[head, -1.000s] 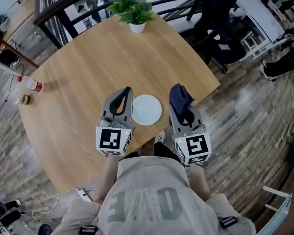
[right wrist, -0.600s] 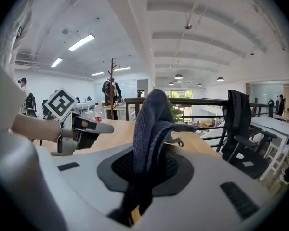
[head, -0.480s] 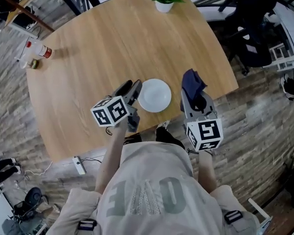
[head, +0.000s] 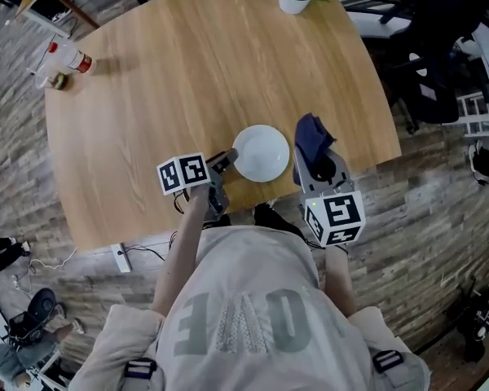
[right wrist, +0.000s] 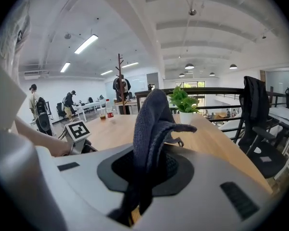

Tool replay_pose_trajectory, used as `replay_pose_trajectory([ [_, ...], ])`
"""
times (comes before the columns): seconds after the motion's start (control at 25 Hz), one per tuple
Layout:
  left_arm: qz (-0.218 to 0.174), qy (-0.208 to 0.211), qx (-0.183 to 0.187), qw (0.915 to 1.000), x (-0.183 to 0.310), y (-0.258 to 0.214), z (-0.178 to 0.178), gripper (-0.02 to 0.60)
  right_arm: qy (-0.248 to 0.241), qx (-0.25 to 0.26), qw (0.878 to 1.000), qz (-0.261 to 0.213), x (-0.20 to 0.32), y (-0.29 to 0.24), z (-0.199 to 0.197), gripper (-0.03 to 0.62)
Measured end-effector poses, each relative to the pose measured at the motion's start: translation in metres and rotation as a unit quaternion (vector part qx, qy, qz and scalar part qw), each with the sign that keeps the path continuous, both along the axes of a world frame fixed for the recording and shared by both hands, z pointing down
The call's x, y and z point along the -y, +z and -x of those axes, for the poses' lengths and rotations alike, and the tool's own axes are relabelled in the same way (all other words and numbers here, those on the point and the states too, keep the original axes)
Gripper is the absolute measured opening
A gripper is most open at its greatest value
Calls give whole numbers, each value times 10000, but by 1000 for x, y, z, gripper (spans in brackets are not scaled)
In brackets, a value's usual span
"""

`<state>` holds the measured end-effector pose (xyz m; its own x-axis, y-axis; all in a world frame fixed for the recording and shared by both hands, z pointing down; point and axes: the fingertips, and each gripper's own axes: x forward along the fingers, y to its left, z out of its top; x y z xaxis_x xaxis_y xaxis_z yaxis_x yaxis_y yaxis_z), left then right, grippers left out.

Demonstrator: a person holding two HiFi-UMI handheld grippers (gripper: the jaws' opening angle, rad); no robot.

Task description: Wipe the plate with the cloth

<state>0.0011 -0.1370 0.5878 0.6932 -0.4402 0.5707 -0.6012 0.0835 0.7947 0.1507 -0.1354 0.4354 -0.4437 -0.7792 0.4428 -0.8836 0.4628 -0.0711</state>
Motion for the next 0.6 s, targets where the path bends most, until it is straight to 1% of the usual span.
replay_pose_trajectory([
  [0.12, 166, 94, -90, 9998, -6, 6, -4, 178, -63, -4, 10000, 28, 2, 4, 4, 60],
  [0.28, 265, 123, -148, 9995, -9, 9, -10, 162, -117, -18, 9999, 41, 5, 6, 5, 60],
  [0.36, 308, 219, -24, 9993, -10, 13, -10, 129, -128, -23, 9999, 50, 5, 7, 5, 60],
  [0.44, 338, 357, 194, 9986, -12, 18, -8, 57, -127, -54, 9999, 61, 5, 8, 5, 60],
  [0.52, 364, 401, 239, 9982, -13, 19, -6, 49, -137, -190, 9997, 49, 4, 10, 4, 60],
  [0.6, 387, 366, 162, 9984, -12, 19, -7, 41, -212, -542, 9983, 45, 5, 14, 2, 60],
])
